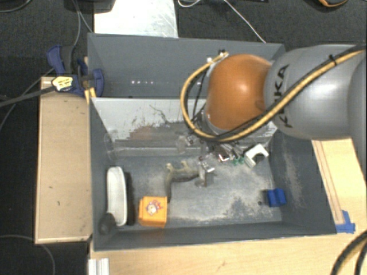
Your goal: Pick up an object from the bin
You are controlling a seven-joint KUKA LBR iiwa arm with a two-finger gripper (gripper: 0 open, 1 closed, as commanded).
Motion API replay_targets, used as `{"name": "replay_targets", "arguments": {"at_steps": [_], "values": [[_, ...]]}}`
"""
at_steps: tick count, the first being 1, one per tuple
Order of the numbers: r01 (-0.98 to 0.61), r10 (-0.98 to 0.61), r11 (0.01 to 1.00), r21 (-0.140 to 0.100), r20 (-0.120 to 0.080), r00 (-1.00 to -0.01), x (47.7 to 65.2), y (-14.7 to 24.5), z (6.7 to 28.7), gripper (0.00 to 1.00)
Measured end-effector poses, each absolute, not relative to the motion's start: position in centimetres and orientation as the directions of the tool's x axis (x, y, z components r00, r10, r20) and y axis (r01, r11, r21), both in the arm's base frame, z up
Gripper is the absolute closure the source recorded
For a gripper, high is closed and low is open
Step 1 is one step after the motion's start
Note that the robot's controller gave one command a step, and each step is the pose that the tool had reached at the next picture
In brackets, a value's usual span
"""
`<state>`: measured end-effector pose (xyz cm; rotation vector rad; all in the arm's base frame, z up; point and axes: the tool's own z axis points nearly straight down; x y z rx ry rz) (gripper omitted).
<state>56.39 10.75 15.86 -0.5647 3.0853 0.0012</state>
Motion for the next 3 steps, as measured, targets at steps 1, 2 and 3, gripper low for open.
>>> {"name": "replay_targets", "arguments": {"at_steps": [1,2,3], "values": [[-0.324,-0.324,0.946,0.001,-0.006,-0.946,56.1,11.1,11.1,0.0],[-0.714,-0.714,0.7,-0.004,-0.009,-0.7,59.0,10.6,7.0,0.0],[-0.547,-0.547,0.837,0.0,-0.008,-0.837,55.8,11.2,7.0,1.0]]}}
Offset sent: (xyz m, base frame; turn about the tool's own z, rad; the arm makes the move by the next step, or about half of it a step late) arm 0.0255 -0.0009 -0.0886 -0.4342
